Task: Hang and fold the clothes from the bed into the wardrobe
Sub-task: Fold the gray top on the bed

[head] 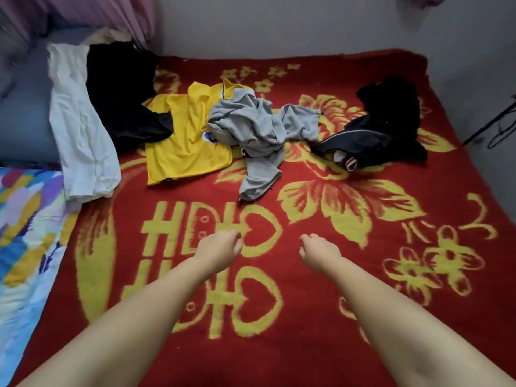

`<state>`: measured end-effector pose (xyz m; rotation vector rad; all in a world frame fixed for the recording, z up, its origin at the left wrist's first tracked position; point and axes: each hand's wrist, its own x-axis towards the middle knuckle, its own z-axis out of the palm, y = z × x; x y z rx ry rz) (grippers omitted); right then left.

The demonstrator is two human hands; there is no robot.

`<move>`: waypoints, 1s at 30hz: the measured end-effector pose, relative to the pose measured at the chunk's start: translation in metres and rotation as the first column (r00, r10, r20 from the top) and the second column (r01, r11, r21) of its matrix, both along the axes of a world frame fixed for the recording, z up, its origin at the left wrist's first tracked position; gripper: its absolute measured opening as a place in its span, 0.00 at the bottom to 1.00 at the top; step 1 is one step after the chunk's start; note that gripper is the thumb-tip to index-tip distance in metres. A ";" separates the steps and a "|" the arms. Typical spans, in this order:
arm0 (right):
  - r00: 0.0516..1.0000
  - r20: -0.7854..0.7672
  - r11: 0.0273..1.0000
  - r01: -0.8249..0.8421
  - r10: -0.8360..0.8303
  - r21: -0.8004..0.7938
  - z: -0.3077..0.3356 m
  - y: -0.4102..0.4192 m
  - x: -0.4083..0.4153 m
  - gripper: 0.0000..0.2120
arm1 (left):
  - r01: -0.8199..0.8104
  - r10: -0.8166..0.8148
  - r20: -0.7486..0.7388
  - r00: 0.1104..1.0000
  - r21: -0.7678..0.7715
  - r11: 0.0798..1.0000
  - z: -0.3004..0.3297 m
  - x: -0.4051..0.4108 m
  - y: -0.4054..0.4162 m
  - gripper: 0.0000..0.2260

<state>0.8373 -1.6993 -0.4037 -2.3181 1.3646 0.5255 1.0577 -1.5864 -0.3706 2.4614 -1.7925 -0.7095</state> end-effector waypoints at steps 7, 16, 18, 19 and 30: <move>0.997 0.068 0.998 -0.025 0.029 -0.053 -0.105 -0.081 0.024 0.18 | -0.015 0.015 0.020 1.000 0.019 1.000 -0.091 0.010 -0.083 0.19; 0.940 0.302 0.951 -0.065 0.161 -0.303 -0.221 -0.083 0.040 0.20 | 0.073 -0.066 0.145 0.987 -0.047 0.996 -0.182 0.043 -0.186 0.34; 0.928 0.332 0.938 -0.050 0.171 -0.343 -0.232 -0.086 0.044 0.22 | 0.098 -0.091 0.159 0.983 -0.039 0.994 -0.195 0.055 -0.208 0.38; 0.925 0.335 0.936 -0.053 0.177 -0.348 -0.236 -0.088 0.049 0.23 | 0.082 -0.075 0.157 0.985 -0.040 0.996 -0.200 0.061 -0.222 0.39; 0.944 0.284 0.929 -0.053 0.165 -0.365 -0.245 -0.088 0.043 0.24 | -0.095 0.094 -0.027 0.995 -0.050 0.994 -0.199 0.077 -0.318 0.16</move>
